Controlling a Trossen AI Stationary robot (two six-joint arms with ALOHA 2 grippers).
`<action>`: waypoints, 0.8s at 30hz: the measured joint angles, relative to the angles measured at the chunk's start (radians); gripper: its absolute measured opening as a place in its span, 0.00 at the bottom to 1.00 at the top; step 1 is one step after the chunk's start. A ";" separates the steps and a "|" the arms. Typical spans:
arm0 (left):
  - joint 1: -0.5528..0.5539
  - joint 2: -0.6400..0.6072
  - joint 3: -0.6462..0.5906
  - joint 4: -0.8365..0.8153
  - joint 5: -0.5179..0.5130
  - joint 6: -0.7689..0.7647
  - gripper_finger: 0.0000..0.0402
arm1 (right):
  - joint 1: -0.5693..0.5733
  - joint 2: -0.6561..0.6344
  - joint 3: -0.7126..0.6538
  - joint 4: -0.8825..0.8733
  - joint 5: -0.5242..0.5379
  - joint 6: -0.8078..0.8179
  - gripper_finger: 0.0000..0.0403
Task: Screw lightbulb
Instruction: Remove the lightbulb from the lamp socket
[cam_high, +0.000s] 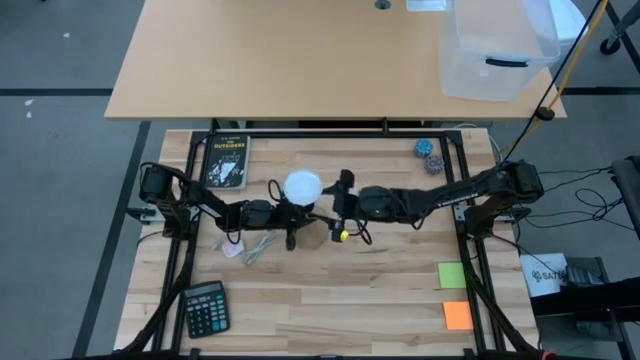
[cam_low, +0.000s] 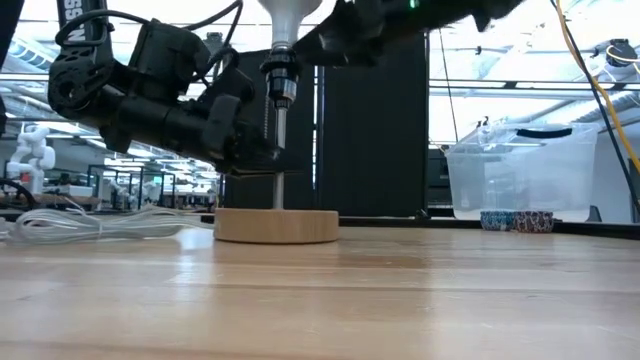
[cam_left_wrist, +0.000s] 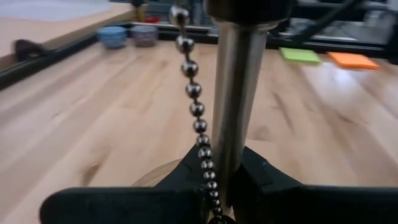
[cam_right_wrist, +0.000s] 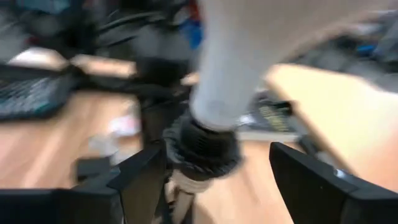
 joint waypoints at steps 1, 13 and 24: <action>0.000 0.000 0.000 0.000 -0.020 -0.008 0.08 | 0.006 0.000 -0.043 0.086 0.046 0.006 0.69; 0.000 0.001 0.000 0.005 -0.068 -0.012 0.08 | 0.010 0.090 -0.208 0.691 0.097 0.023 0.69; 0.004 0.002 0.000 0.008 -0.184 -0.046 0.08 | -0.015 0.173 -0.087 0.693 0.078 0.070 0.69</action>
